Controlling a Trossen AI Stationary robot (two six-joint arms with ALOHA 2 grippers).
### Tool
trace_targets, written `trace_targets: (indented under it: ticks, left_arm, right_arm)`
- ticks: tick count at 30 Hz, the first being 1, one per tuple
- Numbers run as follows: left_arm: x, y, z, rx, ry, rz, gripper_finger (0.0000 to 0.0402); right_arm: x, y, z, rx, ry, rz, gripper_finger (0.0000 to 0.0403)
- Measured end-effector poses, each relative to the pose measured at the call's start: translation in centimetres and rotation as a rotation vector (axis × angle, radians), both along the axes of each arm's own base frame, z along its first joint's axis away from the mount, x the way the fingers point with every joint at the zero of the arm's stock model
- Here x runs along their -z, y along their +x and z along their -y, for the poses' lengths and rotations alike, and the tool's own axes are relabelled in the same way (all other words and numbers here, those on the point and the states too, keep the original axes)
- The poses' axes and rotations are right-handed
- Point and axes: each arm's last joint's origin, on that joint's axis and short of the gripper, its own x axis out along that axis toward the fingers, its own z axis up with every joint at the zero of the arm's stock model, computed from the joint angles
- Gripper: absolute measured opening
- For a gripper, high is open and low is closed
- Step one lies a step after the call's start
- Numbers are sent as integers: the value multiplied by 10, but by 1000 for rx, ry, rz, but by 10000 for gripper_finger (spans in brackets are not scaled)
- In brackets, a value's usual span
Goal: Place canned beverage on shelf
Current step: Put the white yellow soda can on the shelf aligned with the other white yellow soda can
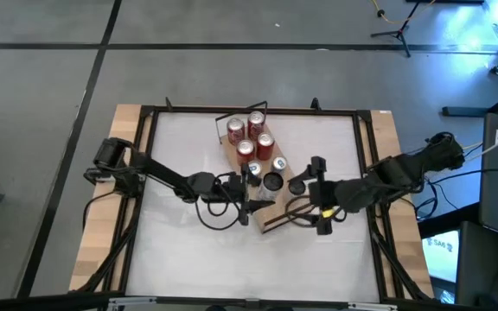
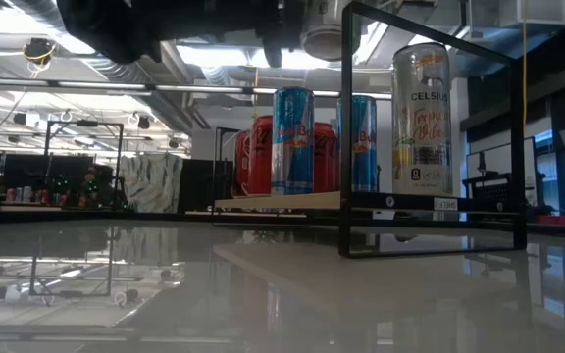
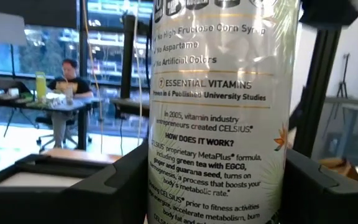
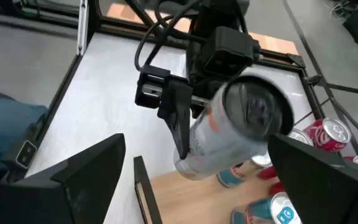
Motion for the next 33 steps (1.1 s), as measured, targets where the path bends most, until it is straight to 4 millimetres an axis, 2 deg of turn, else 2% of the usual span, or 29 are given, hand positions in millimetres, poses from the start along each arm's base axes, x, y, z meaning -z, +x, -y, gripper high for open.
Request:
trace_targets:
  ticks: [8,18,24,29,33]
  left_arm:
    - [16,5,2,-29,15,-18,241]
    - [26,3,2,-66,-1,-23,241]
    - [33,-3,0,-83,-12,-32,241]
    - [40,-2,1,-66,-6,-45,241]
    - [54,0,2,-65,-19,-34,241]
  right_arm:
    - [25,-38,21,-1,96,184,390]
    - [64,-81,43,-9,206,393,390]
    - [84,-95,51,-10,234,449,390]
    - [102,-97,52,-5,229,471,390]
    - [114,-96,52,-16,218,509,390]
